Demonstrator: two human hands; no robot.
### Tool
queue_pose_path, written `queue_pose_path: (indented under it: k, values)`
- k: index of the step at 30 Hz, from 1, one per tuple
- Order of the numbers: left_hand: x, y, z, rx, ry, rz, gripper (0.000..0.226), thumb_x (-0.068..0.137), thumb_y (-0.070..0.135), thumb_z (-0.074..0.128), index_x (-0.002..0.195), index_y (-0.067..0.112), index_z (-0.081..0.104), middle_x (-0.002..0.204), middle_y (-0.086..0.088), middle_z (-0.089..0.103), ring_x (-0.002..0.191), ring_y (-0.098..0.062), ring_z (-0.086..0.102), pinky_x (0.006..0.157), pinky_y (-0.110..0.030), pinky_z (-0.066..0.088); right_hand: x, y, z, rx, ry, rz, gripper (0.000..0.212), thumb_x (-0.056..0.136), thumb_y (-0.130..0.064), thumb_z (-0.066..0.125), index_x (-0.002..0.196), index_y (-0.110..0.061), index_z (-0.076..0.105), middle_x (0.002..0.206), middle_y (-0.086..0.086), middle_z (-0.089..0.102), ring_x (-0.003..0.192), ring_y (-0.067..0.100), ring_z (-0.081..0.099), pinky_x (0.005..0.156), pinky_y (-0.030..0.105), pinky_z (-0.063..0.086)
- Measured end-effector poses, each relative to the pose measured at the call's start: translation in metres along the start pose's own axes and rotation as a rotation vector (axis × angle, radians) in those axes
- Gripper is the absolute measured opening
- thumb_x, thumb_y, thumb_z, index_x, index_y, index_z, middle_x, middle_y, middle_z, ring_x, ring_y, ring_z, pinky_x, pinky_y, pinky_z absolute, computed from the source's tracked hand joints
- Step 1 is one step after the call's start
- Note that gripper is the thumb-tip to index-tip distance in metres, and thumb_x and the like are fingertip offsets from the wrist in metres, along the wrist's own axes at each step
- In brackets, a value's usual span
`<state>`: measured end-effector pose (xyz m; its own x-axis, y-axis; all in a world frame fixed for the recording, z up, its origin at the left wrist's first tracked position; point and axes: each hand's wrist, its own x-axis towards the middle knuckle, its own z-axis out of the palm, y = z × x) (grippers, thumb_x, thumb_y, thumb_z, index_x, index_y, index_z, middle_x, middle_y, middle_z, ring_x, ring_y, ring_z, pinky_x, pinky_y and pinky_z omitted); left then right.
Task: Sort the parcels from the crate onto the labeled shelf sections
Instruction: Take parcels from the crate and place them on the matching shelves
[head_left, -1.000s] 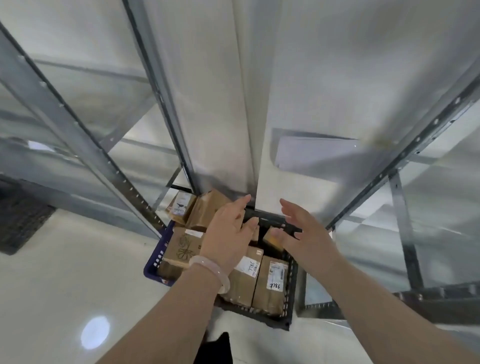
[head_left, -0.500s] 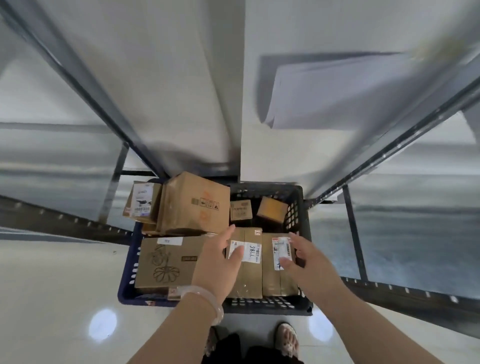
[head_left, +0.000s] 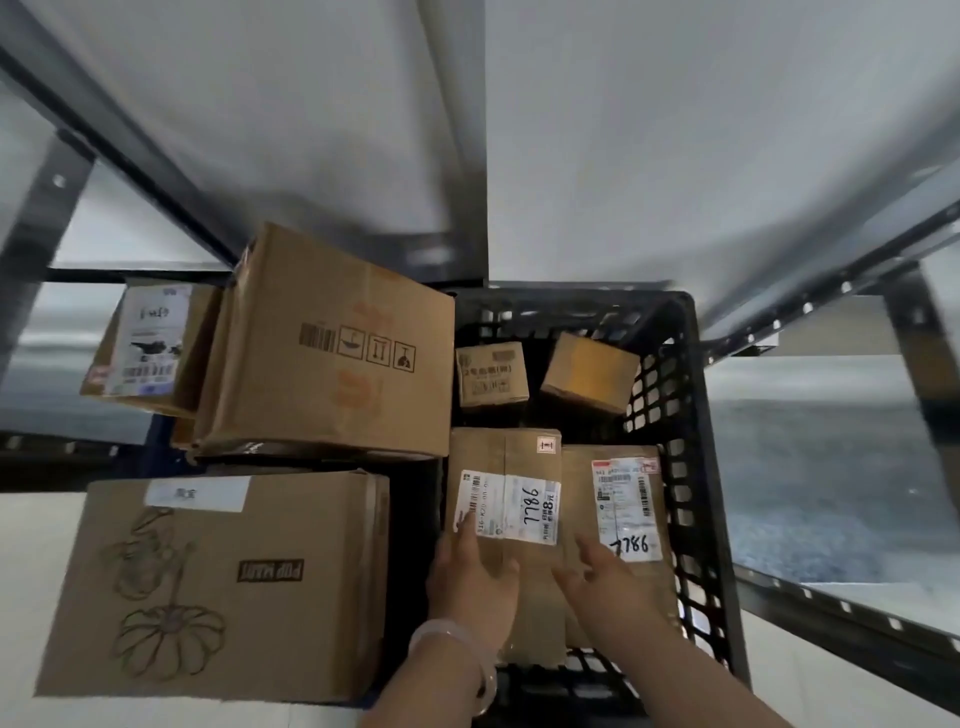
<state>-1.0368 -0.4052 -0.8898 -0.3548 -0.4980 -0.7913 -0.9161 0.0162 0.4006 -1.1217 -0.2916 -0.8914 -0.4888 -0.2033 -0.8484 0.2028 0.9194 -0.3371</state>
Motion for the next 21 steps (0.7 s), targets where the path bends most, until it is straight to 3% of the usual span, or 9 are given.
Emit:
queue_pose_path:
  k: [3, 8, 13, 18, 21]
  values:
    - [0.016, -0.011, 0.017, -0.001, 0.001, -0.058, 0.081, 0.096, 0.031, 0.054, 0.156, 0.034, 0.0, 0.164, 0.002, 0.002, 0.15, -0.024, 0.011, 0.122, -0.043, 0.019, 0.021, 0.008, 0.014, 0.022, -0.036, -0.017, 0.052, 0.098, -0.032, 0.051, 0.146, -0.024, 0.037, 0.138, 0.004, 0.054, 0.122, 0.022, 0.054, 0.096, 0.029, 0.042]
    - [0.029, -0.006, 0.025, -0.139, 0.054, -0.17, 0.093, 0.089, 0.019, 0.055, 0.155, 0.036, -0.008, 0.158, 0.004, 0.013, 0.143, -0.025, 0.026, 0.116, -0.046, 0.032, 0.035, 0.013, 0.025, 0.028, -0.075, -0.009, 0.054, 0.098, -0.026, 0.051, 0.149, -0.026, 0.032, 0.138, 0.005, 0.055, 0.122, 0.022, 0.054, 0.096, 0.028, 0.041]
    - [0.028, -0.001, 0.027, -0.198, 0.048, -0.196, 0.099, 0.085, 0.02, 0.058, 0.153, 0.04, -0.01, 0.15, 0.002, 0.017, 0.132, -0.024, 0.039, 0.109, -0.044, 0.041, 0.038, 0.018, 0.022, 0.091, -0.057, 0.013, 0.054, 0.098, -0.019, 0.051, 0.149, -0.025, 0.033, 0.14, 0.002, 0.054, 0.122, 0.021, 0.054, 0.095, 0.026, 0.042]
    - [0.026, -0.005, 0.028, -0.111, 0.05, -0.182, 0.098, 0.086, 0.023, 0.057, 0.153, 0.039, -0.013, 0.159, 0.005, 0.01, 0.145, -0.028, 0.018, 0.117, -0.048, 0.028, 0.041, 0.023, 0.025, 0.202, -0.067, 0.054, 0.057, 0.094, -0.018, 0.056, 0.147, -0.027, 0.036, 0.138, 0.004, 0.056, 0.117, 0.023, 0.057, 0.099, 0.037, 0.047]
    - [0.025, -0.005, 0.023, -0.124, 0.037, -0.181, 0.095, 0.086, 0.022, 0.057, 0.154, 0.037, -0.008, 0.155, 0.007, 0.019, 0.142, -0.025, 0.024, 0.115, -0.047, 0.031, 0.037, 0.021, 0.026, 0.207, -0.072, 0.055, 0.062, 0.093, -0.023, 0.058, 0.15, -0.029, 0.033, 0.137, 0.002, 0.056, 0.111, 0.02, 0.058, 0.086, 0.029, 0.049]
